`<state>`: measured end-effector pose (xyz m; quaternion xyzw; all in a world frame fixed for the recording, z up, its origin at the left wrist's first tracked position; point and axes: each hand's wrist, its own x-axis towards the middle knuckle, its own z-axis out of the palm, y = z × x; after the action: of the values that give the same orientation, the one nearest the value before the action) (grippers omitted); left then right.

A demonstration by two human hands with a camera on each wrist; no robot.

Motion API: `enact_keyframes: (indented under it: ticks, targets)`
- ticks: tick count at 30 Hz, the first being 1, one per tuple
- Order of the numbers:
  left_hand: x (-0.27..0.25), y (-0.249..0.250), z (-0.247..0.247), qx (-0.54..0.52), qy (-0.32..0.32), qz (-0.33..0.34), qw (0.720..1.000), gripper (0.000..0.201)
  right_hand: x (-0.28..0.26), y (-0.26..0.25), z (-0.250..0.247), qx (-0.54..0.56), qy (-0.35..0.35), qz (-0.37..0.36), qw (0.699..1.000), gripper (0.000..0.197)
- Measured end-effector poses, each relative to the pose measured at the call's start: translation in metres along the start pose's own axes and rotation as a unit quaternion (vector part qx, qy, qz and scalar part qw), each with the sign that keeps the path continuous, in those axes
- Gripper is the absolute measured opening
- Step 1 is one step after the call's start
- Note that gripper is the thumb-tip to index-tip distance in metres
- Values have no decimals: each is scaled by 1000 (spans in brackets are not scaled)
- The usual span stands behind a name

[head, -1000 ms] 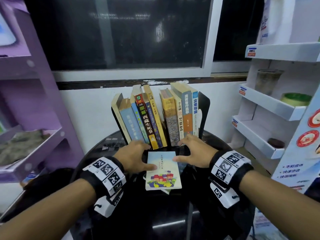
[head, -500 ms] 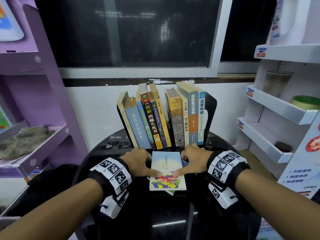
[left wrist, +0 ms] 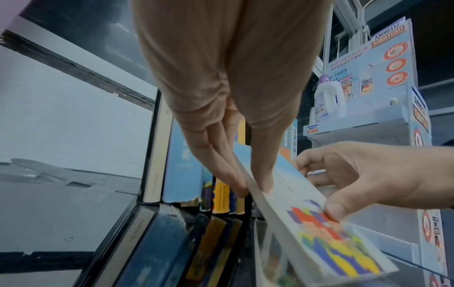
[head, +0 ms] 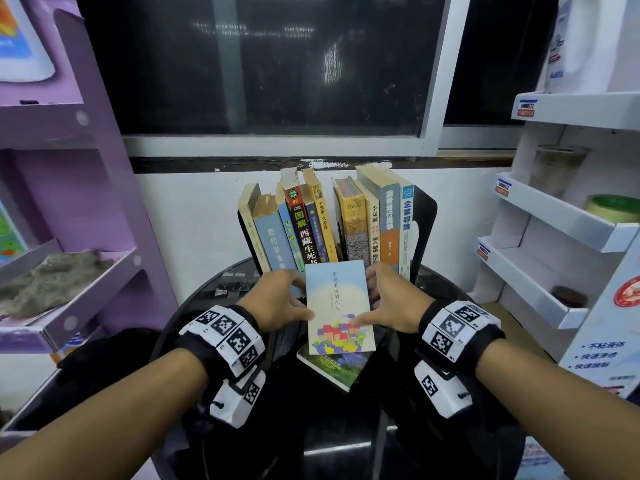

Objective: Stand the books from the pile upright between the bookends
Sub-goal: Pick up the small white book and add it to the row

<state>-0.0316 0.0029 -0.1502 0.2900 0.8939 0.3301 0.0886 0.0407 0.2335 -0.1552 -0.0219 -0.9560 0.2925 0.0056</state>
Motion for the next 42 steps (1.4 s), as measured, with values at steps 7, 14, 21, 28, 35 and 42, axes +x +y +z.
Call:
enact_keyframes:
  ticks: [7, 14, 21, 28, 35, 42]
  targets:
    - [7, 7, -3, -11, 89, 50, 995, 65, -8, -7, -8, 29, 107, -54, 992, 58]
    - [8, 9, -1, -16, 100, 71, 992, 65, -9, -2, -10, 59, 126, -64, 988, 46]
    - [9, 20, -19, 12, 91, 115, 989, 61, -20, -11, -21, 134, 158, -99, 973, 35]
    - [28, 40, -55, 111, 149, 177, 966, 74, -29, -27, -41, 94, 232, -121, 961, 35]
    - [53, 54, -88, 263, 218, 194, 920, 71, -33, -38, -48, 41, 288, -127, 948, 35]
    - [83, 53, -96, 314, 172, 170, 918, 93, -28, -42, -44, 17, 305, -129, 944, 36]
